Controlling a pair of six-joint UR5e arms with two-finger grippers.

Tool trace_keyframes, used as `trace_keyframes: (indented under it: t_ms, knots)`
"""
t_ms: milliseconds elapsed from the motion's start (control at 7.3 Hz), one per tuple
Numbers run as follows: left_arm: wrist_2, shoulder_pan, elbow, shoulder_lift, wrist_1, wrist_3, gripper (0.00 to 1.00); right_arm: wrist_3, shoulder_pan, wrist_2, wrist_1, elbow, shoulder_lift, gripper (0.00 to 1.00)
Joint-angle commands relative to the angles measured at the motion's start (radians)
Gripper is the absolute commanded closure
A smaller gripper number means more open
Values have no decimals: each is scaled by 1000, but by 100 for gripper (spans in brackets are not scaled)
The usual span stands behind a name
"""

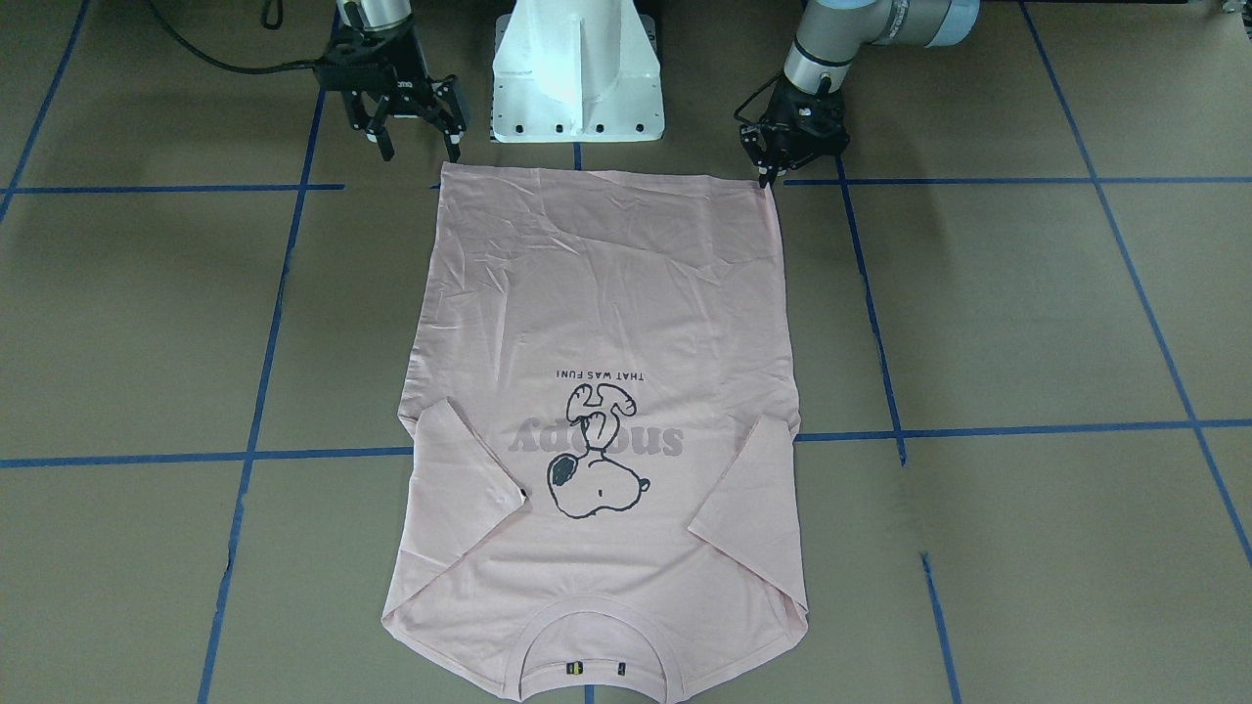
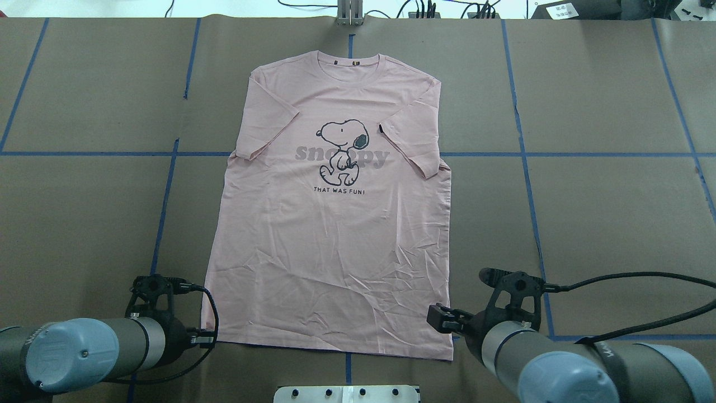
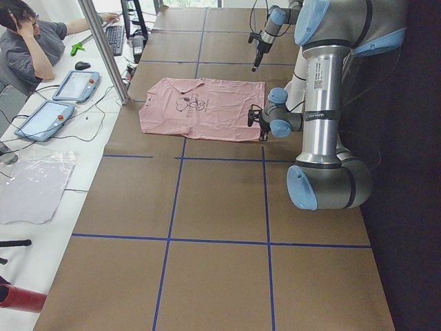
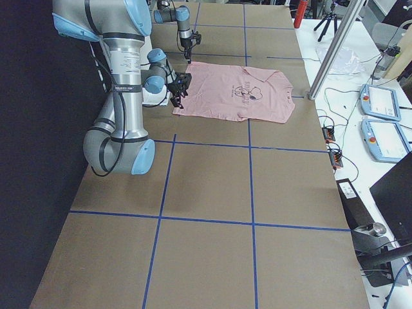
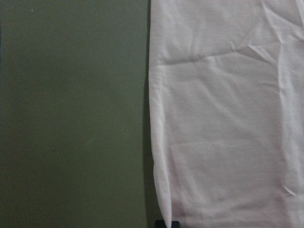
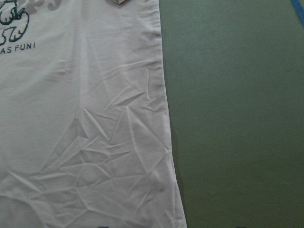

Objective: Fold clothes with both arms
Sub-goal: 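Align both grippers at the hem corners and grasp the hem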

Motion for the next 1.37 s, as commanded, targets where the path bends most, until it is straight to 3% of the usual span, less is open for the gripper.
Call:
trace_keyframes:
  t_ms: [0,137,1234]
  knots:
    - [-1,0,1,-13,1,-1,100,92,-42,-24,-51,-82,61,33]
    - [0,0,1,-13,-1,-1,100,141,-85,-41,-70,-83,60,40]
    - [0,5,2,-19,1,-1,100,177,-125,-72,-96,-131,58,47]
